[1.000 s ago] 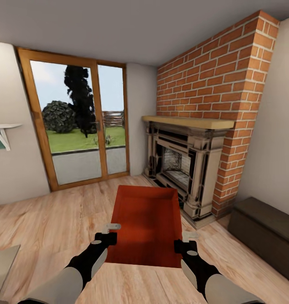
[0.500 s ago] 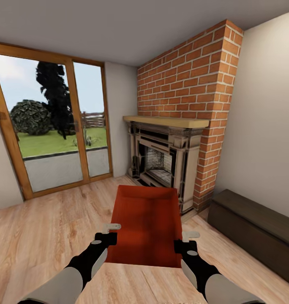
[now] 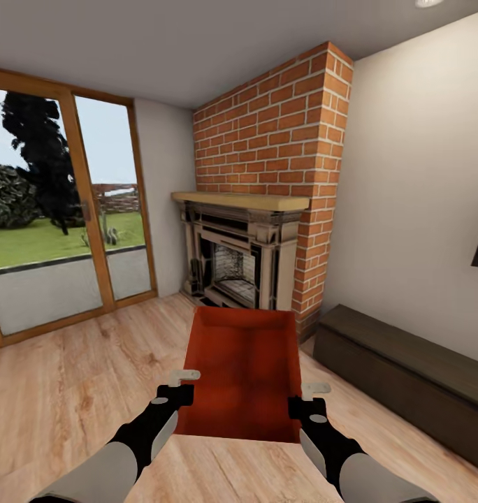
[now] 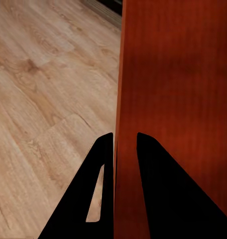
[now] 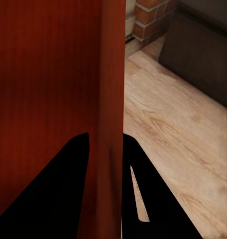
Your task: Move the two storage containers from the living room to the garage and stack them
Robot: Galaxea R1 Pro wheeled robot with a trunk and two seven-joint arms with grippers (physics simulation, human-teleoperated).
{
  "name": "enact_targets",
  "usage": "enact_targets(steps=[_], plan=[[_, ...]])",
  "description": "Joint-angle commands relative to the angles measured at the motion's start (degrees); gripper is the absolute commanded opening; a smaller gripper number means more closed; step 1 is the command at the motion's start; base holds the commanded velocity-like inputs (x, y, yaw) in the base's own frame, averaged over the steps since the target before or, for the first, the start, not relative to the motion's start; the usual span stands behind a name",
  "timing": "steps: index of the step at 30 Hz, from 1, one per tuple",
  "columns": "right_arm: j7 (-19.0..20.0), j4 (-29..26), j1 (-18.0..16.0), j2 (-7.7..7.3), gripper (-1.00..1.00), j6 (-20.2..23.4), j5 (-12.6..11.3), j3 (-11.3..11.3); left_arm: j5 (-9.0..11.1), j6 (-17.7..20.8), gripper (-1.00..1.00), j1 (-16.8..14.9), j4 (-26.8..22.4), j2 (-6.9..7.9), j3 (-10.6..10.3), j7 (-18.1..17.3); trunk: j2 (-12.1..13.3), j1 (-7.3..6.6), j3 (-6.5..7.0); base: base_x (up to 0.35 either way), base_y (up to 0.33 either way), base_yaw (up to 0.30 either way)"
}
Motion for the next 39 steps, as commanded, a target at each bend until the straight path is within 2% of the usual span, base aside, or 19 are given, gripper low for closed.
enact_targets(steps=[1, 39], plan=[[-0.2, 0.3, 0.0, 0.16, -1.0, -0.2, -1.2, -0.3, -0.1, -0.6, -1.0, 0.0, -0.3, -0.03, -0.1, 0.8, -0.1, 0.0, -0.08, 0.0, 0.0, -0.289], [-0.2, 0.3, 0.0, 0.16, -1.0, -0.2, -1.2, -0.3, -0.1, -0.6, -1.0, 0.0, -0.3, -0.03, -0.1, 0.8, -0.1, 0.0, -0.08, 0.0, 0.0, -0.289]])
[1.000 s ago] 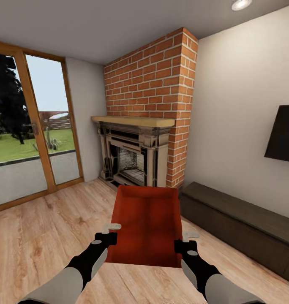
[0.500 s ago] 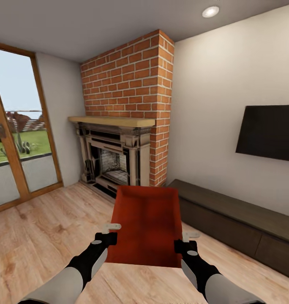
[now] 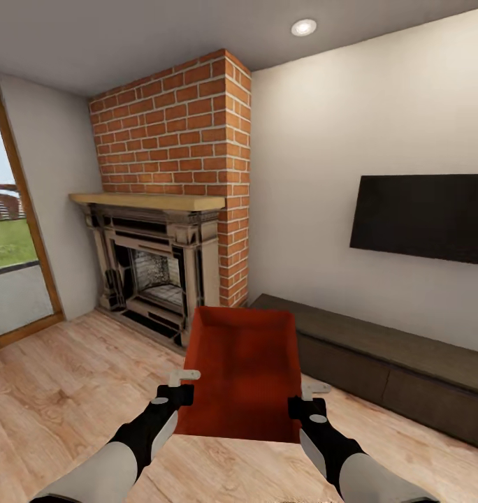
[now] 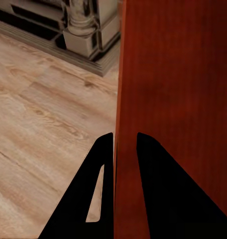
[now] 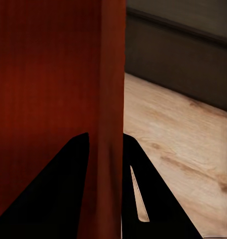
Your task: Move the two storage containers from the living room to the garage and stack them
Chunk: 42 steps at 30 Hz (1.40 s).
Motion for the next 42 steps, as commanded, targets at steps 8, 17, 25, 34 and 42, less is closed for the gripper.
enact_targets(steps=[8, 17, 25, 34, 42], plan=[[-0.2, 0.3, 0.0, 0.15, -1.0, -0.2, -1.2, -0.3, 0.0, -0.6, -1.0, 0.0, -0.3, -0.04, -0.1, 0.8, -0.1, 0.0, -0.08, 0.0, 0.0, -0.289], [-0.2, 0.3, 0.0, 0.15, -1.0, -0.2, -1.2, -0.3, 0.0, -0.6, -1.0, 0.0, -0.3, -0.04, -0.1, 0.8, -0.1, 0.0, -0.08, 0.0, 0.0, -0.289], [-0.2, 0.3, 0.0, 0.15, -1.0, -0.2, -1.2, -0.3, 0.0, -0.6, -1.0, 0.0, -0.3, -0.04, -0.1, 0.9, -0.1, 0.0, -0.08, 0.0, 0.0, -0.289], [-0.2, 0.3, 0.0, 0.15, -1.0, -0.2, -1.2, -0.3, 0.0, -0.6, -1.0, 0.0, -0.3, -0.04, -0.1, 0.8, -0.1, 0.0, -0.08, 0.0, 0.0, -0.289], [-0.2, 0.3, 0.0, 0.15, -1.0, -0.2, -1.2, -0.3, 0.0, -0.6, -1.0, 0.0, -0.3, -0.04, -0.1, 0.8, -0.1, 0.0, -0.08, 0.0, 0.0, -0.289]])
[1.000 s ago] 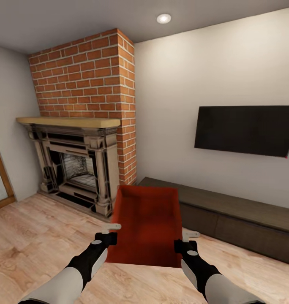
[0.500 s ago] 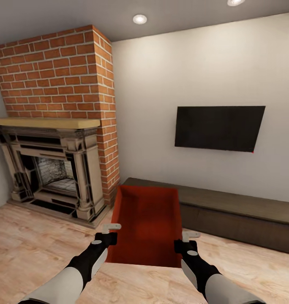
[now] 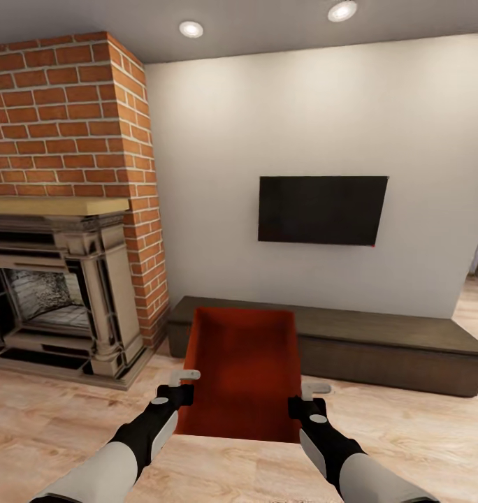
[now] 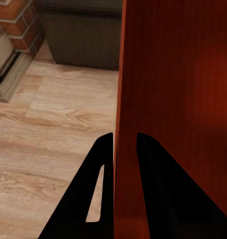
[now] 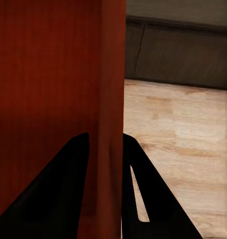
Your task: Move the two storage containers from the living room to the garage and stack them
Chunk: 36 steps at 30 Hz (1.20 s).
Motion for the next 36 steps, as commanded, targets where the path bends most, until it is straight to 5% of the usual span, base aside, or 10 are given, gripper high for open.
enact_targets(steps=[1, 36], plan=[[-0.2, 0.3, 0.0, 0.16, -1.0, -0.3, -1.2, -0.3, -0.1, -0.6, -1.0, 0.0, -0.3, -0.03, -0.1, 0.8, -0.1, 0.0, -0.08, 0.0, 0.0, -0.289], [-0.2, 0.3, 0.0, 0.16, -1.0, -0.3, -1.2, -0.3, -0.1, -0.6, -1.0, 0.0, -0.3, -0.03, -0.1, 0.8, -0.1, 0.0, -0.08, 0.0, 0.0, -0.289]])
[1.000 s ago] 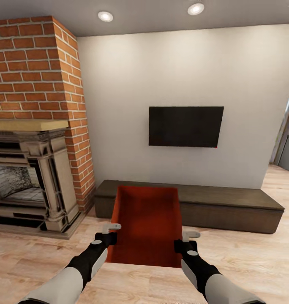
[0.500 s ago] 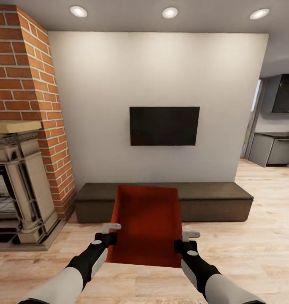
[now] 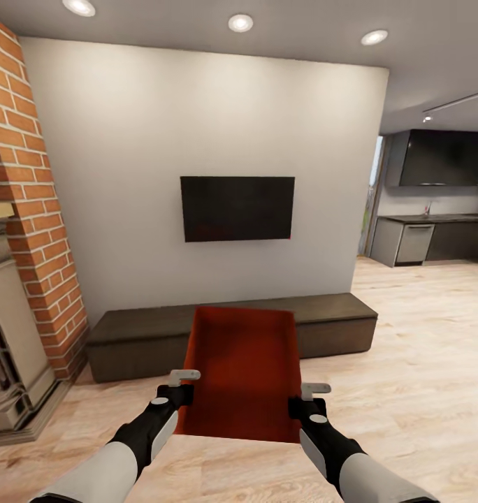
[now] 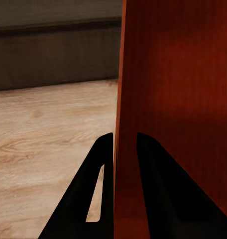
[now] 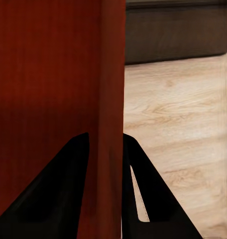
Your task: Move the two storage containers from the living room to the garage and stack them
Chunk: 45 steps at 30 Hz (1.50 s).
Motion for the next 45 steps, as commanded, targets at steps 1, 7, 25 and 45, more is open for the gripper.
enact_targets(steps=[1, 7, 25, 45], plan=[[-0.2, 0.3, -0.1, 0.16, -1.0, -0.2, -1.2, -0.3, -0.1, -0.5, -1.0, 0.0, -0.3, -0.03, -0.1, 0.8, -0.1, 0.0, -0.08, 0.0, 0.0, -0.289], [-0.2, 0.3, 0.0, 0.16, -1.0, -0.2, -1.2, -0.3, -0.1, -0.5, -1.0, 0.0, -0.3, -0.03, -0.1, 0.8, -0.1, 0.0, -0.08, 0.0, 0.0, -0.289], [-0.2, 0.3, 0.0, 0.16, -1.0, -0.2, -1.2, -0.3, -0.1, -0.5, -1.0, 0.0, -0.3, -0.03, -0.1, 0.8, -0.1, 0.0, -0.08, 0.0, 0.0, -0.289], [-0.2, 0.3, 0.0, 0.16, -1.0, -0.2, -1.2, -0.2, -0.1, -0.5, -1.0, 0.0, -0.3, -0.03, -0.2, 0.8, -0.1, 0.0, -0.08, 0.0, 0.0, -0.29]])
